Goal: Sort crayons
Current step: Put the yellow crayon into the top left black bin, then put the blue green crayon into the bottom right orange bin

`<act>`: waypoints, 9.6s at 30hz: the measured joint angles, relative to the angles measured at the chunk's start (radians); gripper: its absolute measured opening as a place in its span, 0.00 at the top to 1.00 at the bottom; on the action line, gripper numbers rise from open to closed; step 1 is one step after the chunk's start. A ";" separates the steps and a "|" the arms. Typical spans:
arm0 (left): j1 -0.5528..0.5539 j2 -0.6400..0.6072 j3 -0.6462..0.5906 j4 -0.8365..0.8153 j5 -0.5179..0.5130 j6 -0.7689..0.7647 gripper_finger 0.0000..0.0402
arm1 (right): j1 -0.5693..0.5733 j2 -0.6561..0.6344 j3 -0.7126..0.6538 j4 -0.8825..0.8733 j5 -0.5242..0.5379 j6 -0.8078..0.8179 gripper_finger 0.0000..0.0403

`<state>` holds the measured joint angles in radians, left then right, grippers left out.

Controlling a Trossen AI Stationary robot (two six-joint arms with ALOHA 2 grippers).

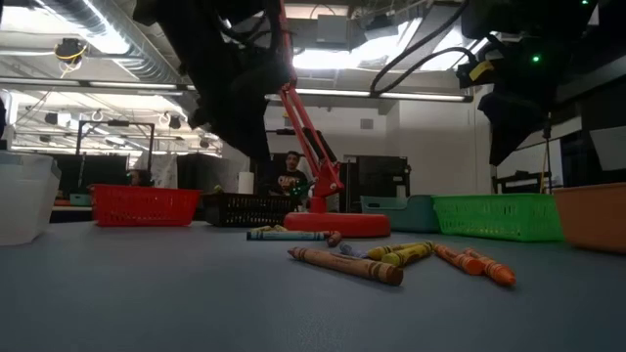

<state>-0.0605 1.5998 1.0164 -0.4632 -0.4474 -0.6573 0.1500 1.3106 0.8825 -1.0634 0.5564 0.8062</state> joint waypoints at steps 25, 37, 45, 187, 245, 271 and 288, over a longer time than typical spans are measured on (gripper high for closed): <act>0.025 0.196 0.000 0.044 0.049 -0.336 0.85 | 0.000 0.000 0.000 0.025 0.000 0.000 0.65; 0.020 0.204 0.000 0.071 0.047 -0.362 0.85 | 0.000 0.000 0.000 0.026 0.000 0.000 0.65; 0.010 0.269 0.000 0.110 0.048 -0.366 0.85 | 0.000 0.000 0.000 0.032 0.001 0.000 0.65; -0.134 0.224 0.000 0.129 0.117 0.088 0.81 | 0.001 0.000 -0.001 0.202 -0.037 -0.008 0.65; -0.134 0.155 -0.001 0.264 0.200 0.092 0.98 | 0.001 0.001 -0.001 0.757 -0.507 -0.539 0.65; -0.082 0.154 0.000 0.669 0.236 0.226 0.98 | 0.001 0.001 -0.001 0.776 -0.508 -0.632 0.65; -0.075 0.153 0.000 0.741 0.226 0.331 0.98 | 0.001 0.001 -0.001 0.776 -0.509 -0.632 0.67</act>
<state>-0.1352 1.7531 1.0164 0.2783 -0.2215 -0.3267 0.1509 1.3113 0.8818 -0.2871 0.0471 0.1738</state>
